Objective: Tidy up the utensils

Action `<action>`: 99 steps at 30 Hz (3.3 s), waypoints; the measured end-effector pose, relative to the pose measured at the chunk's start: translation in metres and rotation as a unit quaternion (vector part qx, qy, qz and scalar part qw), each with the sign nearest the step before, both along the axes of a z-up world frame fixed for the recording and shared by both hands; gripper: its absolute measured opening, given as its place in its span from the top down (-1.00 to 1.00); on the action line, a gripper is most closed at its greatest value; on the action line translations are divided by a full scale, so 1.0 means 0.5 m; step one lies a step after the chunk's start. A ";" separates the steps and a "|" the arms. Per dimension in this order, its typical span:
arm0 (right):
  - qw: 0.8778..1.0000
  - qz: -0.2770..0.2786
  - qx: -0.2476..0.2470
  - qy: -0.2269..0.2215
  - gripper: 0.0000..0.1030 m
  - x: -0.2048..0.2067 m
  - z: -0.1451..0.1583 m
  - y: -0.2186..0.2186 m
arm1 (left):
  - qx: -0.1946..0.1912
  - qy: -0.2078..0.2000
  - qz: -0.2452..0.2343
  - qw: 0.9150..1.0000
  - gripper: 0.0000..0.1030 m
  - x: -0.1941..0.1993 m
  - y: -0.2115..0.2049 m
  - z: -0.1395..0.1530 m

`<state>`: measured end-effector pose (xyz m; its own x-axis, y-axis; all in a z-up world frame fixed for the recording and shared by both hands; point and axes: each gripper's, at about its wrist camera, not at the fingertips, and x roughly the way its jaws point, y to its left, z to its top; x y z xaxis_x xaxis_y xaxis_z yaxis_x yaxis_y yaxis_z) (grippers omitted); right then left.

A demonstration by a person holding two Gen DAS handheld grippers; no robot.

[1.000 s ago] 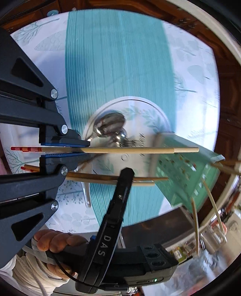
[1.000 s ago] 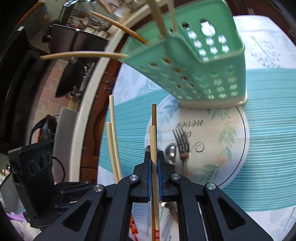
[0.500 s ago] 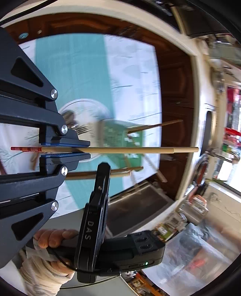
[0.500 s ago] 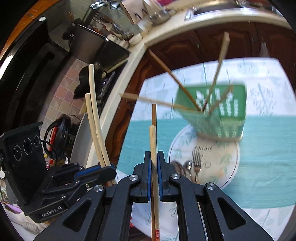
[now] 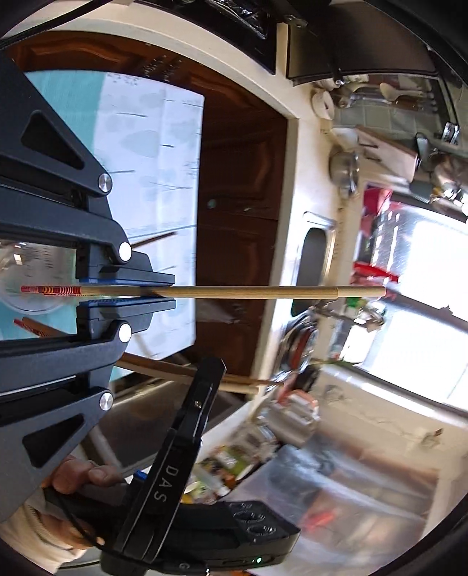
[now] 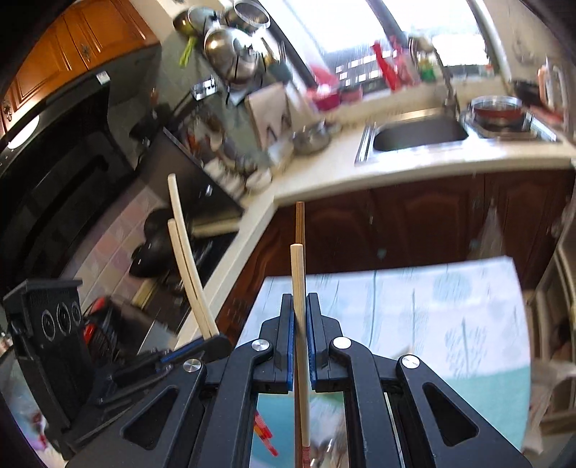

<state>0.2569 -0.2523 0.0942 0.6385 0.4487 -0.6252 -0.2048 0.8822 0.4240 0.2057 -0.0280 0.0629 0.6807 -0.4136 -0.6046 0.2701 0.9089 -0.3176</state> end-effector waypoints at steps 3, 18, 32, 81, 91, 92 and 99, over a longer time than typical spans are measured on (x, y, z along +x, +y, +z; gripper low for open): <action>1.000 -0.008 -0.008 -0.029 0.90 0.044 0.024 -0.015 | -0.003 -0.012 0.023 1.000 0.94 0.026 -0.008 -0.021; 0.998 0.003 -0.020 -0.067 0.90 0.224 -0.072 -0.022 | 0.004 -0.044 0.077 0.996 0.94 0.097 -0.037 -0.111; 0.980 0.090 -0.044 -0.174 0.90 0.170 -0.173 0.052 | 0.039 -0.121 0.071 0.989 0.93 0.029 -0.054 -0.185; 0.998 0.038 -0.052 0.004 0.28 -0.263 -0.330 -0.030 | 0.050 0.036 0.020 0.998 -0.40 -0.136 -0.007 -0.228; 0.998 -0.051 -0.020 0.006 0.28 -0.166 -0.389 -0.047 | 0.056 0.048 0.019 0.997 -0.40 -0.096 -0.013 -0.267; 0.998 -0.057 -0.023 0.000 0.28 -0.155 -0.392 -0.047 | 0.056 0.049 0.018 0.997 -0.40 -0.094 -0.014 -0.269; 0.996 -0.082 -0.041 -0.014 0.47 -0.034 -0.397 -0.016 | 0.057 0.048 0.019 0.997 -0.40 -0.083 -0.010 -0.276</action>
